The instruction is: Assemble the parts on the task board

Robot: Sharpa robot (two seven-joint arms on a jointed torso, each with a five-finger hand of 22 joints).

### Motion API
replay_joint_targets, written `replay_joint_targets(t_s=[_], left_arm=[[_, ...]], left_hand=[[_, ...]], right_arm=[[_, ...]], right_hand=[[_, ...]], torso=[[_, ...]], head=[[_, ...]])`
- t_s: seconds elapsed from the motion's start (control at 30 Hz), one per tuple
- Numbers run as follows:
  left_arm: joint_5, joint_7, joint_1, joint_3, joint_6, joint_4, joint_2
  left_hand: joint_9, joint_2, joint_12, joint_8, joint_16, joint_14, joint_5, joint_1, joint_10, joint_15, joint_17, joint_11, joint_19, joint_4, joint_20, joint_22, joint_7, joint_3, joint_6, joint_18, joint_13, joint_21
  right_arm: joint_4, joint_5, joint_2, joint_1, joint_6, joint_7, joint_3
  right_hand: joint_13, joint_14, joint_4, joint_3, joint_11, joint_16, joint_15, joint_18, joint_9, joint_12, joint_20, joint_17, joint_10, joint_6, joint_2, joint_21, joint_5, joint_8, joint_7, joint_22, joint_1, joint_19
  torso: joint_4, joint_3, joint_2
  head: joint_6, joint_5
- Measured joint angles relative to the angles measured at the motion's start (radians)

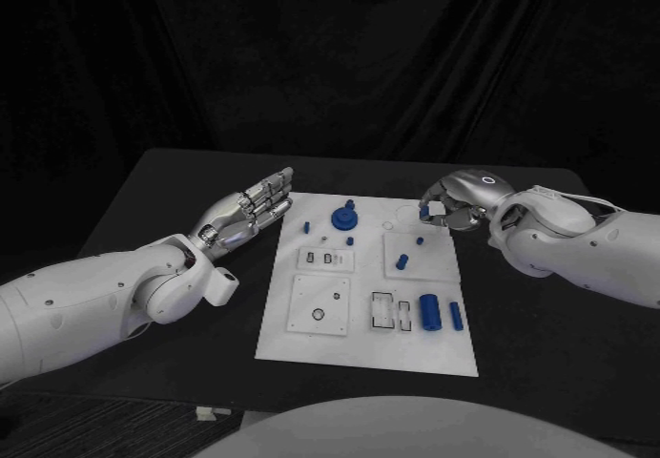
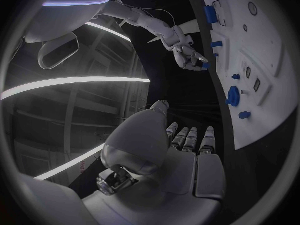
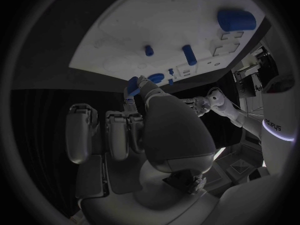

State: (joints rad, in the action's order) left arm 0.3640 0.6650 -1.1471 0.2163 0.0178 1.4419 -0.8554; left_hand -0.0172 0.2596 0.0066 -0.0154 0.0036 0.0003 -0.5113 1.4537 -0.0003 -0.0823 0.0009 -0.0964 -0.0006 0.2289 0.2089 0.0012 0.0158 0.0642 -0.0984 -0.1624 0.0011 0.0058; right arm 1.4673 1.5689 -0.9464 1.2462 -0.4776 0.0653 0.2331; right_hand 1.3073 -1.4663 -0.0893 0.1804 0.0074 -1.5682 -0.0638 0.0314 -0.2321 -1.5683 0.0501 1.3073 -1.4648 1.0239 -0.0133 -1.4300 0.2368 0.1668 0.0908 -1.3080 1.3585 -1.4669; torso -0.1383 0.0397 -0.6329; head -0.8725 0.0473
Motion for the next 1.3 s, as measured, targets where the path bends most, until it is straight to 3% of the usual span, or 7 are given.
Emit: replay_joint_targets(t_s=[0.17, 0.33, 0.5, 0.63, 0.93, 1.3], left_arm=[[0.000, -0.002, 0.000, 0.000, -0.001, -0.003, 0.002], [0.000, -0.003, 0.000, 0.000, -0.002, -0.001, 0.001], [0.000, -0.005, 0.000, 0.000, -0.003, 0.000, 0.001], [0.000, -0.006, 0.000, 0.000, -0.004, 0.000, 0.002], [0.000, -0.007, 0.000, 0.000, -0.006, -0.001, 0.006], [0.000, -0.008, 0.000, 0.000, -0.008, -0.003, 0.011]], left_hand=[[0.000, 0.000, 0.000, 0.000, 0.000, 0.000, 0.000, 0.000, 0.000, 0.000, 0.000, 0.000, 0.000, 0.000, 0.000, 0.000, 0.000, 0.000, 0.000, 0.000, 0.000, 0.000], [-0.001, 0.000, 0.000, 0.000, 0.000, 0.000, 0.000, 0.000, 0.000, 0.000, 0.000, 0.000, 0.000, 0.000, 0.000, 0.000, 0.000, 0.000, 0.000, 0.000, 0.000, 0.000], [-0.001, 0.000, 0.000, 0.000, 0.000, 0.000, 0.000, 0.000, 0.000, 0.000, 0.000, 0.000, 0.000, 0.000, 0.000, 0.000, 0.000, 0.000, 0.000, 0.000, 0.000, 0.000], [-0.001, 0.000, 0.000, 0.000, 0.000, 0.000, 0.000, 0.000, 0.000, 0.000, 0.000, 0.000, 0.000, 0.000, 0.000, 0.000, 0.000, 0.000, 0.000, 0.000, 0.000, 0.000], [-0.002, 0.000, 0.000, -0.004, 0.000, 0.000, 0.000, 0.000, 0.000, 0.000, 0.001, 0.000, 0.000, 0.000, 0.000, 0.000, -0.005, -0.006, -0.005, 0.000, 0.001, 0.000], [-0.002, 0.000, 0.000, -0.004, 0.000, 0.000, -0.004, 0.000, 0.000, 0.000, 0.001, 0.000, 0.000, 0.000, 0.000, 0.000, -0.005, -0.006, -0.005, 0.000, 0.000, 0.000]], right_arm=[[0.033, 0.000, 0.053, 0.008, 0.001, 0.001, 0.001], [0.034, 0.000, 0.121, 0.008, 0.013, 0.001, 0.001], [0.012, 0.000, 0.185, -0.008, 0.032, 0.000, 0.000], [-0.012, 0.000, 0.224, -0.024, 0.049, -0.001, 0.000], [-0.031, 0.000, 0.267, -0.047, 0.088, -0.001, 0.001], [-0.050, 0.000, 0.292, -0.054, 0.122, 0.000, 0.000]], right_hand=[[0.000, 0.001, 0.001, -0.001, 0.000, 0.000, 0.001, 0.000, 0.000, 0.000, 0.000, 0.000, 0.000, 0.002, 0.000, -0.004, 0.006, 0.000, 0.002, 0.000, 0.000, 0.000], [0.000, 0.001, 0.001, -0.001, 0.000, 0.000, 0.001, 0.000, 0.000, 0.000, 0.000, 0.000, 0.000, 0.002, 0.000, -0.004, 0.014, -0.001, 0.002, 0.000, 0.000, 0.000], [0.000, 0.001, 0.001, -0.001, 0.000, 0.000, 0.001, 0.000, 0.000, 0.000, 0.000, 0.000, 0.000, 0.005, -0.001, -0.004, 0.015, -0.004, 0.005, 0.000, 0.001, 0.000], [0.000, 0.001, 0.004, -0.004, 0.000, 0.000, 0.006, 0.000, 0.000, 0.000, 0.000, 0.000, 0.000, 0.005, -0.002, -0.004, 0.022, -0.006, 0.005, 0.000, 0.001, 0.000], [0.000, 0.002, 0.004, -0.004, 0.000, 0.000, 0.008, 0.000, 0.000, 0.000, 0.007, 0.000, 0.000, 0.005, -0.007, 0.001, 0.042, -0.009, 0.005, 0.000, -0.005, 0.001], [0.000, 0.000, 0.007, -0.007, 0.004, 0.000, 0.011, 0.000, 0.000, 0.000, 0.007, 0.000, -0.004, 0.006, -0.007, 0.006, 0.041, -0.013, 0.005, 0.000, -0.005, 0.000]], torso=[[0.0015, 0.0006, 0.000], [0.0015, -0.0012, -0.002], [-0.0022, -0.0019, -0.002], [-0.0014, -0.0014, -0.002], [-0.0011, -0.0006, -0.001], [0.0002, -0.0006, 0.000]], head=[[0.000, 0.003], [0.000, 0.004], [0.000, 0.007], [0.000, 0.003], [0.000, -0.002], [0.000, -0.001]])
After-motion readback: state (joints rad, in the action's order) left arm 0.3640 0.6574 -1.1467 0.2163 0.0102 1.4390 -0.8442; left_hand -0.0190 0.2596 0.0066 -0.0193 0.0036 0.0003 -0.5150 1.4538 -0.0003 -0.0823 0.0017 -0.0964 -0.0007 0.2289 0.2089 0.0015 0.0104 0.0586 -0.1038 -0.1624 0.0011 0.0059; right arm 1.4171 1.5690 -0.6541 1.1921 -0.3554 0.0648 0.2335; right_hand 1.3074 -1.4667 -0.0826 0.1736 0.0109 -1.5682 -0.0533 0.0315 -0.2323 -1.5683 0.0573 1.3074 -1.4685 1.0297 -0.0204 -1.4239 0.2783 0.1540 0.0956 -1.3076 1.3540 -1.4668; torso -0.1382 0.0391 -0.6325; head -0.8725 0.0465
